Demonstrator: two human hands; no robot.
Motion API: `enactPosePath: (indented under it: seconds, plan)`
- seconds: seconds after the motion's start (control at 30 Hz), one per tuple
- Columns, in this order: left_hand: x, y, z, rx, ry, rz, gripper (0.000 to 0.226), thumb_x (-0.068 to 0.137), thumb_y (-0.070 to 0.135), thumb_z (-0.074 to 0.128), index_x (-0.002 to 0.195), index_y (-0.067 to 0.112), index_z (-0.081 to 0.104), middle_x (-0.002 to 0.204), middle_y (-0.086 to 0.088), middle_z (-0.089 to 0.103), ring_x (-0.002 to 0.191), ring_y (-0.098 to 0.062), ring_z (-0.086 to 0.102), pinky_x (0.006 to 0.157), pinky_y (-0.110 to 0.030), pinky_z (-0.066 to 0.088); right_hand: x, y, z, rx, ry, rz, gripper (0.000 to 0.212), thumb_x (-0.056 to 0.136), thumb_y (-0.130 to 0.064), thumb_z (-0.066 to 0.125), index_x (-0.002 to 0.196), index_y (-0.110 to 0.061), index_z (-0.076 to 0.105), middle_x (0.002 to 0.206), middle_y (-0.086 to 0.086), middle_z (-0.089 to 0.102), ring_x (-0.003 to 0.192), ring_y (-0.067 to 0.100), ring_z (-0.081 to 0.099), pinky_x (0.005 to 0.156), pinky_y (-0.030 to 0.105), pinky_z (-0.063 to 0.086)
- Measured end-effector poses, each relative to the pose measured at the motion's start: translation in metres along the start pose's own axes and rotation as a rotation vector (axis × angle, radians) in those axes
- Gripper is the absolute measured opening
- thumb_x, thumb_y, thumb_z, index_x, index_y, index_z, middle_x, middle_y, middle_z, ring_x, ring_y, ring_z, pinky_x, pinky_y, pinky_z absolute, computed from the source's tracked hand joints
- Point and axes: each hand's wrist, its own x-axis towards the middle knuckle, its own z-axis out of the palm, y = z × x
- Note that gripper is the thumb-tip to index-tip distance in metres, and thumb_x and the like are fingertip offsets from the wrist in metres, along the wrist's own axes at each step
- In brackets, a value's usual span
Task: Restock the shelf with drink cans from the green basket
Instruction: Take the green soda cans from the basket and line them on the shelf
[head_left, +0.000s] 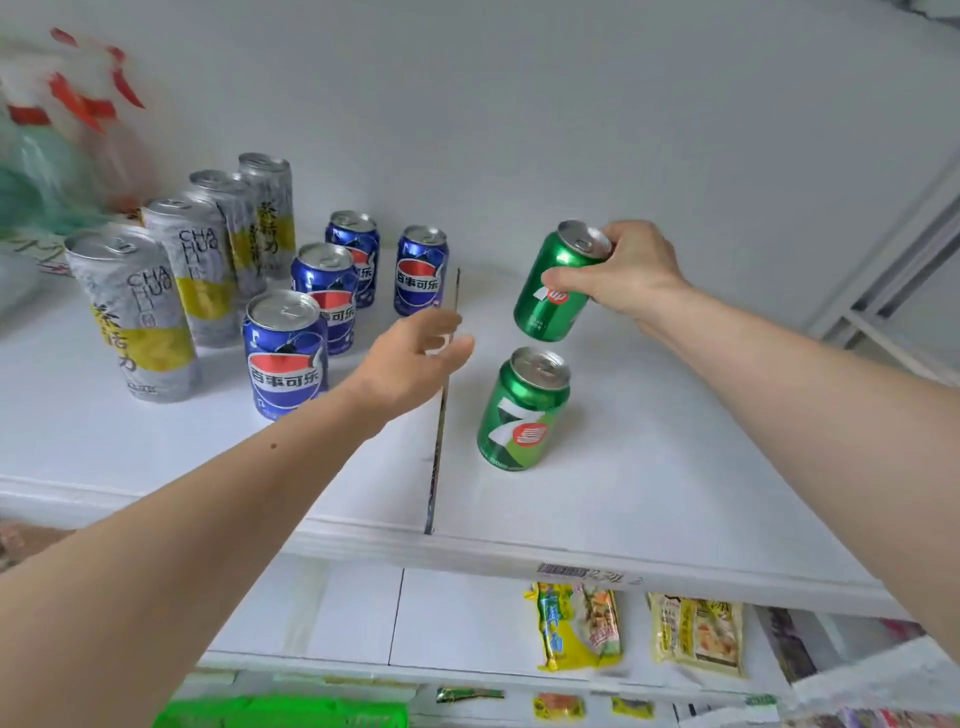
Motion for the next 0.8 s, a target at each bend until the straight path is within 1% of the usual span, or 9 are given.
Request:
enactPosePath:
  seconds: [0.07,0.13,0.2,0.33,0.53,0.6,0.7,0.73,0.8]
  plan:
    - [0.011,-0.016,0.006,0.088,-0.013,-0.025,0.047,0.095,0.037,0.052,0.139,0.021,0.045,0.141,0.001,0.050,0.128,-0.014,0.046,0.102,-0.031,0.039,0.008,0.012,0.020,0.004,-0.074,0.010,0.049,0.049,-0.040,0.089,0.088,-0.015,0.070,0.087,0.003,0.071,0.084,0.021,0.069,0.074,0.037,0.059]
    - [0.019,-0.027,0.013,0.160,-0.010,-0.048,0.045,0.096,0.037,0.050,0.138,0.021,0.047,0.141,-0.001,0.050,0.129,-0.017,0.047,0.104,-0.032,0.040,0.011,0.024,0.036,0.027,-0.151,0.014,0.055,0.037,-0.044,0.087,0.081,-0.016,0.070,0.087,0.004,0.073,0.088,0.023,0.071,0.078,0.046,0.059]
    - [0.026,-0.035,0.018,0.187,0.002,-0.061,0.044,0.096,0.037,0.049,0.137,0.021,0.048,0.140,-0.001,0.051,0.127,-0.018,0.049,0.104,-0.031,0.039,0.014,0.036,0.048,0.060,-0.230,0.012,0.059,0.031,-0.045,0.086,0.080,-0.016,0.071,0.087,0.005,0.074,0.090,0.024,0.071,0.079,0.050,0.058]
    - [0.037,-0.042,0.021,0.181,0.015,-0.076,0.042,0.096,0.036,0.049,0.135,0.019,0.051,0.137,-0.003,0.055,0.124,-0.020,0.052,0.106,-0.034,0.040,0.016,0.046,0.060,0.112,-0.279,0.010,0.064,0.030,-0.045,0.088,0.086,-0.018,0.073,0.087,0.002,0.076,0.090,0.022,0.072,0.084,0.047,0.058]
    - [0.044,-0.042,0.020,0.207,-0.016,-0.081,0.042,0.097,0.036,0.049,0.135,0.019,0.050,0.137,-0.001,0.054,0.124,-0.019,0.051,0.106,-0.032,0.040,0.018,0.048,0.061,0.136,-0.318,-0.008,0.064,0.031,-0.049,0.087,0.086,-0.021,0.072,0.085,-0.004,0.075,0.087,0.017,0.072,0.085,0.044,0.058]
    - [0.045,-0.041,0.020,0.201,-0.026,-0.085,0.043,0.097,0.037,0.049,0.135,0.019,0.050,0.138,0.000,0.054,0.125,-0.019,0.051,0.106,-0.032,0.039,0.019,0.045,0.058,0.141,-0.354,-0.008,0.064,0.036,-0.051,0.089,0.089,-0.021,0.072,0.088,-0.004,0.075,0.089,0.016,0.071,0.086,0.041,0.058]
    - [0.046,-0.039,0.021,0.199,-0.031,-0.087,0.043,0.096,0.037,0.049,0.135,0.020,0.050,0.138,0.001,0.054,0.125,-0.018,0.050,0.107,-0.033,0.039,0.018,0.038,0.054,0.201,-0.405,0.028,0.050,0.061,-0.049,0.087,0.101,-0.024,0.070,0.096,-0.006,0.073,0.092,0.011,0.068,0.079,0.029,0.054]
    - [0.046,-0.038,0.021,0.196,-0.031,-0.089,0.043,0.097,0.037,0.049,0.135,0.020,0.049,0.138,0.002,0.054,0.125,-0.018,0.050,0.107,-0.033,0.039,0.018,0.035,0.054,0.207,-0.410,0.037,0.044,0.069,-0.049,0.083,0.103,-0.025,0.069,0.099,-0.005,0.073,0.094,0.011,0.068,0.080,0.030,0.054]
    - [0.047,-0.037,0.021,0.196,-0.033,-0.091,0.043,0.097,0.037,0.049,0.136,0.019,0.049,0.138,0.002,0.054,0.125,-0.018,0.050,0.108,-0.034,0.039,0.017,0.030,0.053,0.223,-0.417,0.054,0.036,0.078,-0.046,0.077,0.106,-0.025,0.068,0.104,-0.002,0.073,0.097,0.015,0.069,0.086,0.037,0.057]
